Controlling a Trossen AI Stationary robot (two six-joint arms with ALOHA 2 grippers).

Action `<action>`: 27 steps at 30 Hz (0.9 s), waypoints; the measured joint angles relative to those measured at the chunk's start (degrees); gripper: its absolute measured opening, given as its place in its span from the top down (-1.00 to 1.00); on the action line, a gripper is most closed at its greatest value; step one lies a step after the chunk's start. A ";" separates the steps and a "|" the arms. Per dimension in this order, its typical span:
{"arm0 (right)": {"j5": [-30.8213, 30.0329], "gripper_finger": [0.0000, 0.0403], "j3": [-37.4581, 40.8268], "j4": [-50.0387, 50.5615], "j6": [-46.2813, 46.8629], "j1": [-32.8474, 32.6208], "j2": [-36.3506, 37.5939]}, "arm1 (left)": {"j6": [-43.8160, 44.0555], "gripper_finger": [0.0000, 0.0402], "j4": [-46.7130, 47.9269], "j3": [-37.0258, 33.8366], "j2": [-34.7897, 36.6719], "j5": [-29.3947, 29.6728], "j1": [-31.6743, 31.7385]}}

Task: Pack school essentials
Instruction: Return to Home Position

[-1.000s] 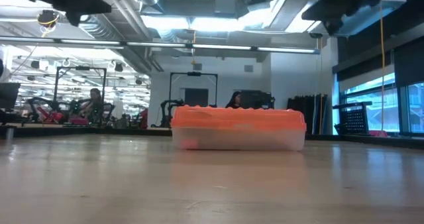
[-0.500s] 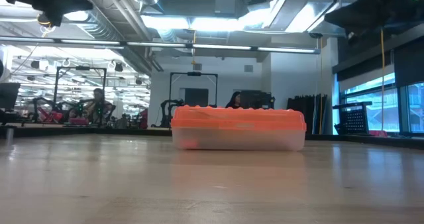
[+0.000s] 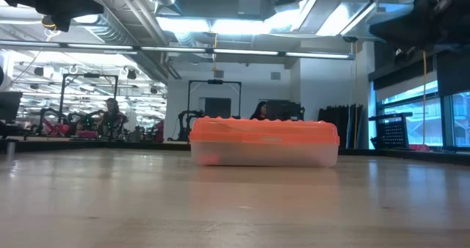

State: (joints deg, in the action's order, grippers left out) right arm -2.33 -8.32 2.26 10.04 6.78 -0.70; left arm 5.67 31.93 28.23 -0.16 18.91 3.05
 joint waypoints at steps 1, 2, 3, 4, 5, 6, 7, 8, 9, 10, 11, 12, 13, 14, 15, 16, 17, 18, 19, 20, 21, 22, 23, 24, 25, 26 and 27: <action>-0.24 0.99 0.69 -0.51 0.26 0.03 0.24 | 0.05 1.00 0.04 0.00 0.00 -0.19 0.02; -0.40 0.99 1.65 -1.54 0.42 0.03 0.40 | 0.09 1.00 -0.01 -0.07 0.00 -0.38 0.00; -0.43 0.99 2.75 -2.88 0.33 0.07 0.47 | 0.13 1.00 -0.63 -0.44 0.00 -0.49 0.02; -0.68 0.99 4.09 -4.25 0.19 0.12 0.62 | 0.11 1.00 -1.51 -1.32 0.00 -0.54 0.02; -0.70 0.99 5.43 -6.06 0.18 0.12 0.57 | -0.01 1.00 -2.33 -2.46 0.00 -0.62 0.02; -0.77 0.99 6.88 -8.25 0.21 0.12 0.56 | -0.06 1.00 -2.74 -3.51 -0.02 -0.68 0.02; -1.04 0.99 7.95 -9.22 0.14 0.12 0.60 | -0.06 1.00 -3.60 -4.58 -0.03 -0.71 0.02; -1.22 0.99 7.92 -8.45 0.23 0.14 0.50 | -0.05 1.00 -5.19 -5.85 -0.01 -0.82 0.02; -1.33 0.99 7.90 -7.76 0.24 0.14 0.37 | -0.08 1.00 -6.65 -7.37 0.02 -1.02 0.02; -1.32 0.99 7.89 -7.27 0.21 0.14 0.30 | -0.09 1.00 -7.47 -8.94 0.00 -1.39 0.02; -1.31 0.99 7.89 -6.59 -0.03 0.14 0.30 | -0.14 1.00 -8.14 -10.51 -0.03 -2.03 0.02; -1.31 0.99 7.87 -5.62 -0.77 0.15 0.30 | -0.22 1.00 -9.03 -11.73 -0.04 -2.44 0.02; -1.36 0.99 7.87 -4.48 -1.31 0.16 0.30 | -0.22 1.00 -10.36 -12.96 0.00 -2.86 0.02; -1.52 0.98 7.87 -3.85 -1.36 0.16 0.11 | -0.20 1.00 -11.99 -14.50 0.02 -3.21 0.02; -1.87 0.97 7.85 -4.14 -1.34 0.16 -0.35 | -0.12 1.00 -12.89 -16.22 0.02 -3.59 0.05; -2.46 0.96 7.85 -4.22 -1.25 0.16 -0.61 | 0.00 1.00 -13.74 -18.01 -0.01 -4.29 0.05; -3.50 0.95 7.85 -4.34 -0.97 0.18 -0.98 | 0.04 1.00 -15.24 -19.67 -0.04 -5.19 0.04; -4.23 0.95 7.85 -4.45 -0.45 0.18 -1.44 | 0.07 1.00 -16.87 -21.05 -0.01 -5.50 0.02; -5.13 0.94 7.85 -4.49 -0.02 0.18 -1.84 | 0.13 1.00 -18.67 -22.51 0.02 -5.56 0.02; -6.04 0.93 7.85 -4.60 0.17 0.18 -2.20 | 0.31 1.00 -19.64 -23.45 -0.02 -5.62 0.02; -6.81 0.93 7.83 -4.90 0.20 0.18 -2.64 | 0.42 1.00 -20.21 -23.41 -0.20 -5.55 0.02; -7.07 0.93 7.83 -5.05 0.12 0.18 -3.14 | 0.49 1.00 -20.77 -23.47 -0.62 -5.56 0.02; -7.20 0.93 7.81 -5.06 -0.01 0.20 -3.64 | 0.78 1.00 -22.01 -23.40 -1.16 -5.54 0.02; -7.14 0.93 7.81 -4.89 -0.15 0.20 -3.97 | 1.29 1.00 -22.05 -23.41 -1.24 -5.54 0.02; -7.17 0.92 7.81 -4.95 -0.32 0.20 -4.33 | 1.56 1.00 -21.76 -23.45 -1.19 -5.33 0.02; -7.15 0.92 7.76 -5.12 -1.13 0.20 -4.81 | 1.60 1.00 -21.75 -23.45 -1.21 -4.82 0.02; -7.17 0.92 7.74 -4.95 -2.31 0.20 -5.08 | 1.55 1.00 -21.70 -23.45 -1.17 -4.29 0.05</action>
State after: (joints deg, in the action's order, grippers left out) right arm -9.50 -0.58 -2.69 7.73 6.98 -5.78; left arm 7.22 10.23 4.78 -1.33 14.61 3.10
